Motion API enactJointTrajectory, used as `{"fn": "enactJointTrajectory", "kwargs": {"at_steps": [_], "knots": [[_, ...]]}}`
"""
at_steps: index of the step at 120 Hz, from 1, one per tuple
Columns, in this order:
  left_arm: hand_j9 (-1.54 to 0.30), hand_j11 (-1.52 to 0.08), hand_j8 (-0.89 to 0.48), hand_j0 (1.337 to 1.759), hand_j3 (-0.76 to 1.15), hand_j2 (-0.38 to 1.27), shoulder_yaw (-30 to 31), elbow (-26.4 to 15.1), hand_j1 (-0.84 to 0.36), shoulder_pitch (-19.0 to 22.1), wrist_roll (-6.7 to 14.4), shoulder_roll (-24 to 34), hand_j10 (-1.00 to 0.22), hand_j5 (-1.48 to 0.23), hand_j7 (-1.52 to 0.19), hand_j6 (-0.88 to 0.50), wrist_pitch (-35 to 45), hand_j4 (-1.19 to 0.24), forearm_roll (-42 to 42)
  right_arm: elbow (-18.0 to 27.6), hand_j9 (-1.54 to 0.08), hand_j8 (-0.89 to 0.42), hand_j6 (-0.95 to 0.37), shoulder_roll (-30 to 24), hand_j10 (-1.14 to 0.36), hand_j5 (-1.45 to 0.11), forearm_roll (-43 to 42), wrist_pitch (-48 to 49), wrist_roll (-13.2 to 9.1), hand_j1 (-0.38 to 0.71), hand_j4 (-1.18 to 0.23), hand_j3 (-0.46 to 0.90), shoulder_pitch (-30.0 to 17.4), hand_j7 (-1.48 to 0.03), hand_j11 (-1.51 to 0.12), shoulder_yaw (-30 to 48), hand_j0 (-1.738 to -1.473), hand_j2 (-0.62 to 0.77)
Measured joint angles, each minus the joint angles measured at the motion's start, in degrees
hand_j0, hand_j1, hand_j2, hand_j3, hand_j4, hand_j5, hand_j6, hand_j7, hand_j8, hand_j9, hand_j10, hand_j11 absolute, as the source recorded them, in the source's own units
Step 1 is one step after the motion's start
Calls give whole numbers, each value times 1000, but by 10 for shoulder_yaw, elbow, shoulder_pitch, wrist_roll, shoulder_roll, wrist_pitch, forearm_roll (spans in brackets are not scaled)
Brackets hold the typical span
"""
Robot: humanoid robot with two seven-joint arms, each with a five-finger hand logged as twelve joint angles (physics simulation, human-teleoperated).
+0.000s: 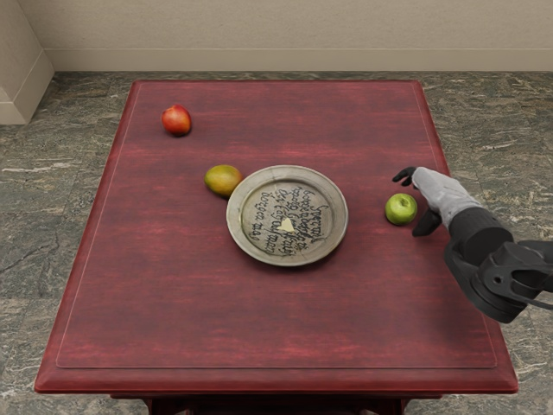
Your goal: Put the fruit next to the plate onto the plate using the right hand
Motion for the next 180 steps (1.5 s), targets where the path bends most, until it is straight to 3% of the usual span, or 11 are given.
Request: {"fn": "enactJointTrajectory", "kwargs": {"at_steps": [40, 108, 140, 180], "knots": [[-11, -11, -8, 1658, 0, 1, 0, 2, 339, 1, 0, 0, -8, -11, -11, -8, 0, -8, 0, 0, -463, -359, -359, 14, -358, -463, 1, 0, 0, 76, -358, 0, 3, -462, -463, -1, -1658, -68], [-11, -11, -8, 1658, 0, 1, 0, 2, 339, 1, 0, 0, -8, -11, -11, -8, 0, -8, 0, 0, -622, -479, -453, 15, -489, -618, -2, 0, 0, 221, -492, 0, -2, -626, -622, -2, -1657, -76], [-11, -11, -8, 1658, 0, 1, 0, 2, 339, 1, 0, 0, -8, -11, -11, -8, 0, -8, 0, 0, -693, -447, -435, 16, -544, -675, -3, -1, -1, 258, -555, 0, -2, -695, -692, -2, -1656, 9], [-11, -11, -8, 1658, 0, 1, 0, 2, 339, 1, 0, 0, -8, -11, -11, -8, 0, -8, 0, -3, -778, -421, -432, 16, -577, -761, -8, 2, -1, 246, -585, 0, -4, -757, -778, -2, -1647, -16]]}}
